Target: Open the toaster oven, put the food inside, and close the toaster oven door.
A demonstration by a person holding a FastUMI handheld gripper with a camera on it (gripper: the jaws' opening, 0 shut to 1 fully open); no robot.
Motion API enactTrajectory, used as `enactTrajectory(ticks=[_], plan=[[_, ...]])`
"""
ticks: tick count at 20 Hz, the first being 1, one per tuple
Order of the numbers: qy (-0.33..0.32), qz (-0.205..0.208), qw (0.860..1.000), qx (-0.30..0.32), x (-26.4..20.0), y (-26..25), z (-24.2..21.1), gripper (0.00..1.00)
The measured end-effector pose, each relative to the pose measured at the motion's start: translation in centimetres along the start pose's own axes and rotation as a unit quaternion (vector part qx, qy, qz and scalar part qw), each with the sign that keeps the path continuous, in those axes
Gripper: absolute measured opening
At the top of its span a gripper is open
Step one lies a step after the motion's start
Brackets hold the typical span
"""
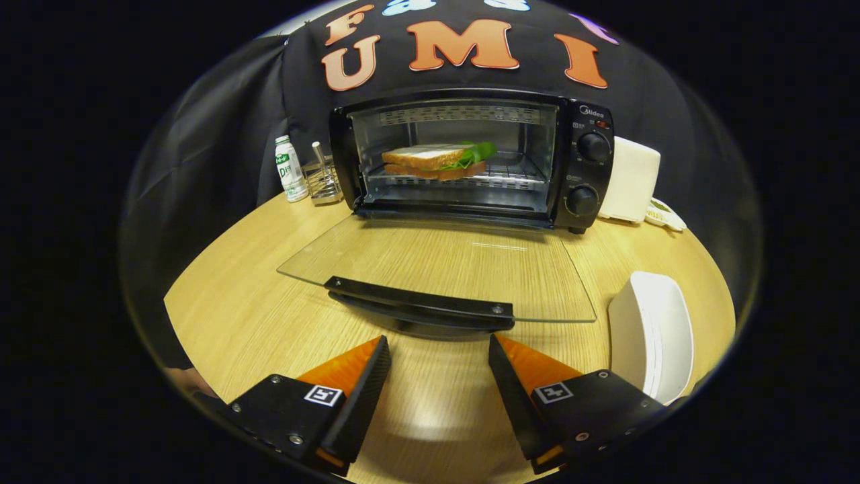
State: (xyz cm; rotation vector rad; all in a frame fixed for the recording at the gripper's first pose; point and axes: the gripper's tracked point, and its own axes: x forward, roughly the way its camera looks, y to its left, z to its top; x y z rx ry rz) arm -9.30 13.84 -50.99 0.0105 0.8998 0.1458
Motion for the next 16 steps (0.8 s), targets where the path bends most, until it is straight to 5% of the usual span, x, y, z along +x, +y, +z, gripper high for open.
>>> enactTrajectory(ticks=[5, 16], plan=[[-0.031, 0.021, 0.999, -0.001, -1.1, 0.8, 3.1, 0.95], [-0.139, -0.007, 0.990, -0.012, -1.6, -1.5, 14.8, 0.96]])
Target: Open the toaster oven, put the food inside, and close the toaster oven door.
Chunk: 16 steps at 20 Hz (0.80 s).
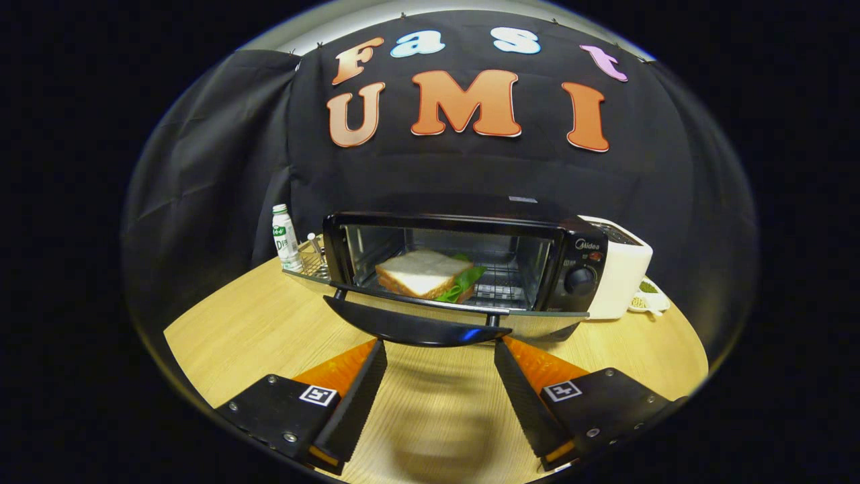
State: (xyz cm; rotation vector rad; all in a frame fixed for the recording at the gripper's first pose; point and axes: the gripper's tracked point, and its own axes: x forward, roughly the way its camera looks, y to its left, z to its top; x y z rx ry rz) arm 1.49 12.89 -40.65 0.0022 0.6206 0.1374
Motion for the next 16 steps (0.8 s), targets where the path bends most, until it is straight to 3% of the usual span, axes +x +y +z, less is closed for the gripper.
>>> enactTrajectory(ticks=[9, 16], plan=[[-0.057, -0.015, 0.998, -0.004, 1.7, -0.6, 6.6, 0.96], [-0.154, -0.016, 0.987, -0.045, -3.8, 0.0, 15.0, 0.96]])
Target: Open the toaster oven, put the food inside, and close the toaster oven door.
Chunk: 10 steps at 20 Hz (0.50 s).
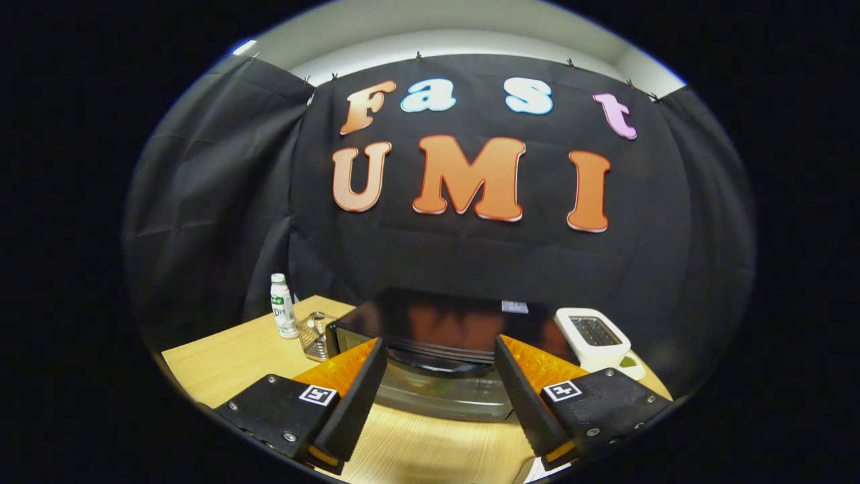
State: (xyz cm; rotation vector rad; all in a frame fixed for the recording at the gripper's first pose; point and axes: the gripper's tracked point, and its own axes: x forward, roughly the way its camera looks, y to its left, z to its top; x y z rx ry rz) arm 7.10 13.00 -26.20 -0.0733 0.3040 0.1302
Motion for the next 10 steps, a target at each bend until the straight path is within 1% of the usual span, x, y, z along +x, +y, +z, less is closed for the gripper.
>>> enactTrajectory(ticks=[3, 7, 10], plan=[[-0.054, -0.008, 0.999, -0.004, -2.7, -1.0, 5.0, 0.97], [-0.109, -0.027, 0.994, -0.016, -6.4, -3.4, 10.9, 0.99], [-0.139, -0.045, 0.989, -0.025, -8.8, -5.4, 14.0, 0.99]])
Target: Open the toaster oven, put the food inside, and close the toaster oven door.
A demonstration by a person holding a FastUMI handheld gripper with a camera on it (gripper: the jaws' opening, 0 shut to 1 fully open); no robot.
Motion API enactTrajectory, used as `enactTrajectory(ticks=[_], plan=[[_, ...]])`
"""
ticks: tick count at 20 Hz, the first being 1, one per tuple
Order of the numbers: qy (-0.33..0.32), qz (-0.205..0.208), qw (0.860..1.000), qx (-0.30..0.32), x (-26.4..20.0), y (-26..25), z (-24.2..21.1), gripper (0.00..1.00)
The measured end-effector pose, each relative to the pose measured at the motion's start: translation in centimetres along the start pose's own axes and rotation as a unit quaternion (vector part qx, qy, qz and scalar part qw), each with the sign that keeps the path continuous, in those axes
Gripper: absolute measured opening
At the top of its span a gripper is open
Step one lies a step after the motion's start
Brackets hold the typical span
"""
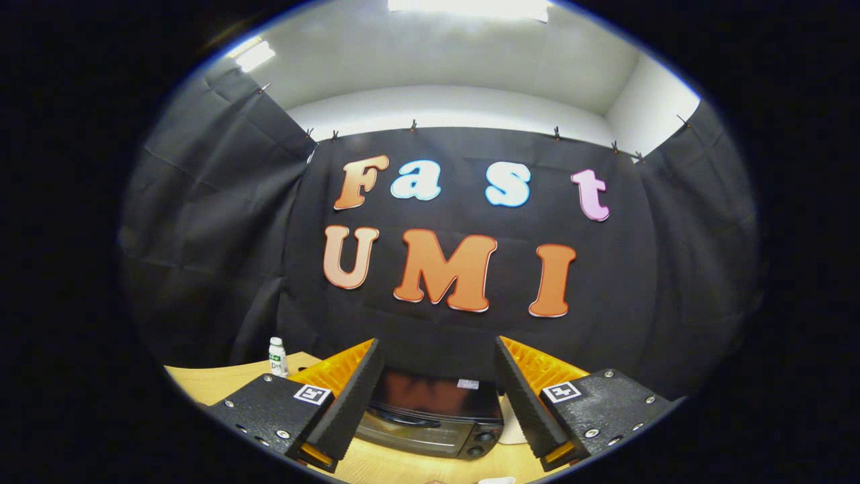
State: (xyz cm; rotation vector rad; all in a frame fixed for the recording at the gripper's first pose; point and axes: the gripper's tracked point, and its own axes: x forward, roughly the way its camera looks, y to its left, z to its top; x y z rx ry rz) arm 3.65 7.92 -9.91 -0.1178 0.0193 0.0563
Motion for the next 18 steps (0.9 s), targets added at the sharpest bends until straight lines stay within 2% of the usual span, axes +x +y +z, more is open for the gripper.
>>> enactTrajectory(ticks=[8, 12, 18], plan=[[-0.009, -0.017, 1.000, 0.000, -2.7, -3.5, 0.9, 0.98], [-0.023, -0.014, 0.999, 0.019, -4.0, -4.2, 3.1, 0.99], [-0.042, -0.043, 0.998, 0.015, -6.8, -5.3, 4.4, 0.99]])
